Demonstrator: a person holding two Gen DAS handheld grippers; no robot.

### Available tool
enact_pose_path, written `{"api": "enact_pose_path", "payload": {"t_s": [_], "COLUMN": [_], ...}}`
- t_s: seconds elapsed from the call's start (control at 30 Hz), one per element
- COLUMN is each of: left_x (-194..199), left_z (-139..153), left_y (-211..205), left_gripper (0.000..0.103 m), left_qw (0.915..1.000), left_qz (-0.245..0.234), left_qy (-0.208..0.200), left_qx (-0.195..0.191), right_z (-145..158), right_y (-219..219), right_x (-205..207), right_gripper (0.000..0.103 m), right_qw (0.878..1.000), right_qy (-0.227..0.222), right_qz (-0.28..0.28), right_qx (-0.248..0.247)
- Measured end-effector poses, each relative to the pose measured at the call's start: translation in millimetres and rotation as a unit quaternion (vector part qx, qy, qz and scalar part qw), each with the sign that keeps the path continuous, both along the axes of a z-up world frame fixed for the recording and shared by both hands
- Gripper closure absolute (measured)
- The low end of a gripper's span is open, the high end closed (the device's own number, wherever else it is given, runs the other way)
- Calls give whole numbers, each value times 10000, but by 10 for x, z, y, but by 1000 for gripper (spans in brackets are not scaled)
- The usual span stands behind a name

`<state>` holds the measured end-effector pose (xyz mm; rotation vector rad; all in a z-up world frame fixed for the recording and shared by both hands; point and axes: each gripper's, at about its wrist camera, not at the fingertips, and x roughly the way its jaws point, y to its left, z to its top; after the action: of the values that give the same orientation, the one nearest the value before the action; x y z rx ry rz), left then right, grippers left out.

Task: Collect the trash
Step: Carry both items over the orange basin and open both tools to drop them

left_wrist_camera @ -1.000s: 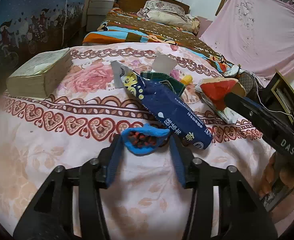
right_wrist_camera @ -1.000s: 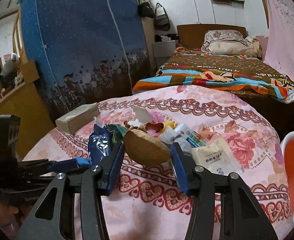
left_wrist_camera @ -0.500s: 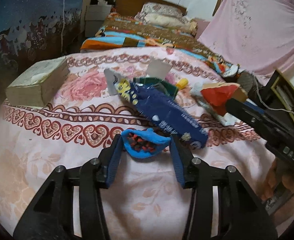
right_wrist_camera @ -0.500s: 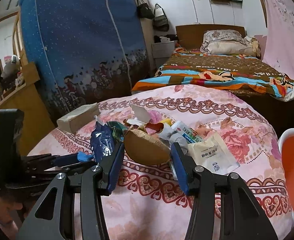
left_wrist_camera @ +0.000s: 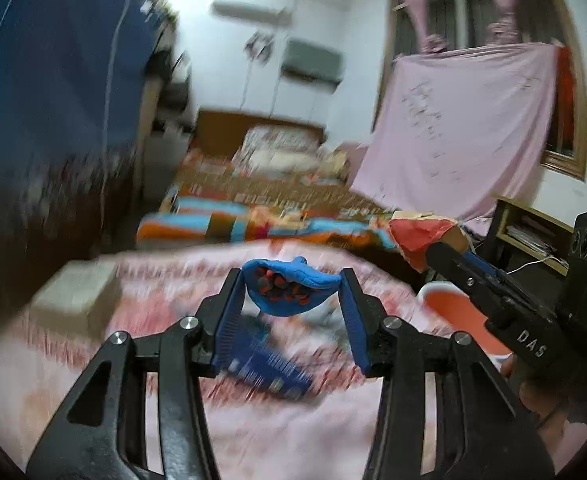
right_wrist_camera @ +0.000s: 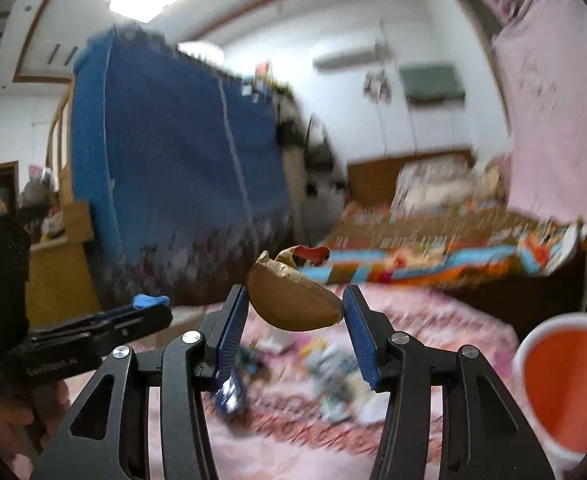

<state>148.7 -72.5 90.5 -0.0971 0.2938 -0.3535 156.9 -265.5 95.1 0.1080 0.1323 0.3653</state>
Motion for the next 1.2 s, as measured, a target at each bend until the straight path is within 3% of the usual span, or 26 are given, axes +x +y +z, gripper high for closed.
{"api": "enact_pose_path", "payload": {"t_s": [0.23, 0.5, 0.63, 0.87, 1.2], "left_x": [50, 149, 269, 476, 777], "left_z": [311, 442, 446, 378, 124], "left_y": [-492, -1047, -1318, -1741, -2339], "left_gripper": [71, 71, 71, 71, 71], "left_qw": [9943, 9836, 9789, 9717, 9540], "left_qz": [-719, -1520, -1896, -2335, -2659], "left_qy": [-729, -875, -638, 115, 1246], "left_qx": [285, 421, 417, 334, 605], "right_z": [219, 272, 235, 54, -165], "right_y": [-401, -990, -1320, -1850, -2217], "right_x": [-258, -229, -168, -111, -43], "right_gripper": [54, 54, 54, 54, 54], "right_qw": [9896, 9731, 9642, 9480, 9254], "right_qy": [-998, -1020, -767, -85, 753], "right_qz": [-1034, -2027, -2441, -2968, -3269], "right_qx": [90, 393, 692, 1150, 1762]}}
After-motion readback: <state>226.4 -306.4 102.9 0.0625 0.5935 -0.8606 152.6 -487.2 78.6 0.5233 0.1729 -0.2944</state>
